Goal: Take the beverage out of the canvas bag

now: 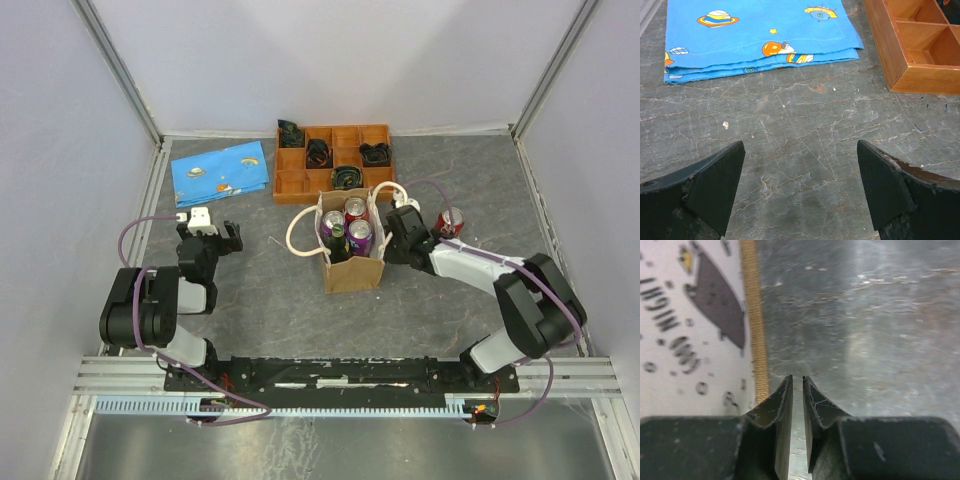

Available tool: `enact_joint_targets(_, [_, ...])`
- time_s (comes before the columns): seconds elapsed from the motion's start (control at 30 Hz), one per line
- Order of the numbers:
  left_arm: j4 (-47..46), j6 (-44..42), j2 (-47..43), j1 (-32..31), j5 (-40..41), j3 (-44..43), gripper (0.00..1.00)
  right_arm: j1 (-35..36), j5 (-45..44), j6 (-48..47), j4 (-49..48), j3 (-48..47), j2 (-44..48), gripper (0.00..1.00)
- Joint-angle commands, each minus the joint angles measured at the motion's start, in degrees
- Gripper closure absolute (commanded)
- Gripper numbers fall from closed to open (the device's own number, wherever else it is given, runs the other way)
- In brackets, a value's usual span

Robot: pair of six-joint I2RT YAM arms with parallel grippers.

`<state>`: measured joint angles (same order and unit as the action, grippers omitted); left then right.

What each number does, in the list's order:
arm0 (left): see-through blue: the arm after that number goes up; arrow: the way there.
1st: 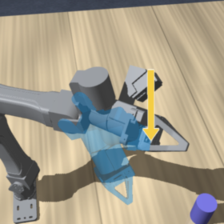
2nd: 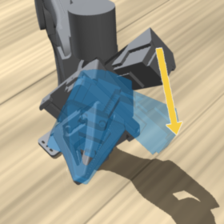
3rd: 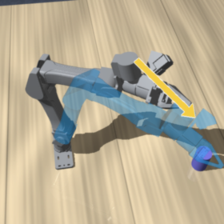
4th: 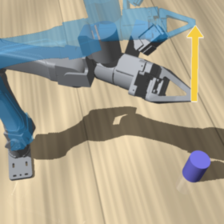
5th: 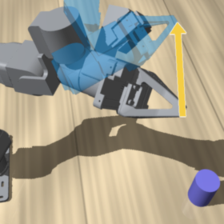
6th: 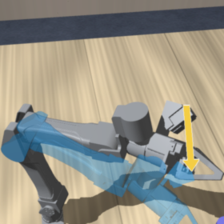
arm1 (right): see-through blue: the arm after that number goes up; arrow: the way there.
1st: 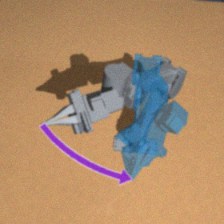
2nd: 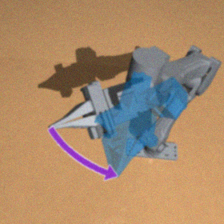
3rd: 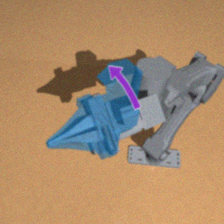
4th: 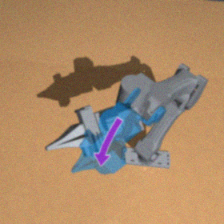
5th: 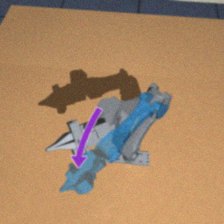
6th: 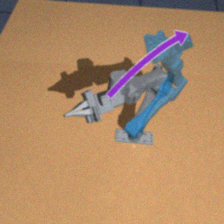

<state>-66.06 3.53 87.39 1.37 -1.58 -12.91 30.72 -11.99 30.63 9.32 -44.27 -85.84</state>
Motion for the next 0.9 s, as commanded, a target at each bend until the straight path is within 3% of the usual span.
enact_joint_targets(0.0, [-2.2,-2.0,-0.3,-0.2,0.6,-0.3,0.01,2.9,4.4,0.2,-5.0,-5.0,-3.1,0.79])
enact_joint_targets(0.6, [-2.1,-2.0,-0.2,-0.2,0.6,-0.3,0.01,10.6,7.5,-1.4,-5.2,-10.3,-9.4,0.81])
enact_joint_targets(0.77, [-2.1,-2.0,-0.3,-0.2,0.5,-0.3,0.01,11.1,1.2,-1.1,0.0,-9.5,-5.3,0.61])
enact_joint_targets(0.87, [-2.1,-2.0,-0.2,-0.2,0.5,-0.3,0.01,11.3,-3.3,-2.2,6.1,-9.0,0.9,0.55])
